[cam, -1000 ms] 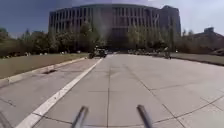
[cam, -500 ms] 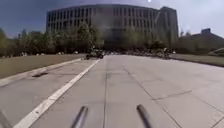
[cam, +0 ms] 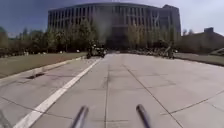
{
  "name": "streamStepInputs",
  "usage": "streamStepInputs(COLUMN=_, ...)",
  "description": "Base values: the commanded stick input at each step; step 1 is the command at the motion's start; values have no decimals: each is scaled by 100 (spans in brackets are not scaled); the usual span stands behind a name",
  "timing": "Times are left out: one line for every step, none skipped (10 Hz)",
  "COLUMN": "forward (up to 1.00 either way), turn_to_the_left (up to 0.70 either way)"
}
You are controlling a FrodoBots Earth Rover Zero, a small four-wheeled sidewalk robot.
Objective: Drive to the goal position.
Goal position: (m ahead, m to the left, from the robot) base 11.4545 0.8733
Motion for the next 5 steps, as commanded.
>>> streamStepInputs(forward=70, turn_to_the_left=0)
streamStepInputs(forward=70, turn_to_the_left=0)
streamStepInputs(forward=70, turn_to_the_left=-3)
streamStepInputs(forward=70, turn_to_the_left=-25)
streamStepInputs(forward=70, turn_to_the_left=-35)
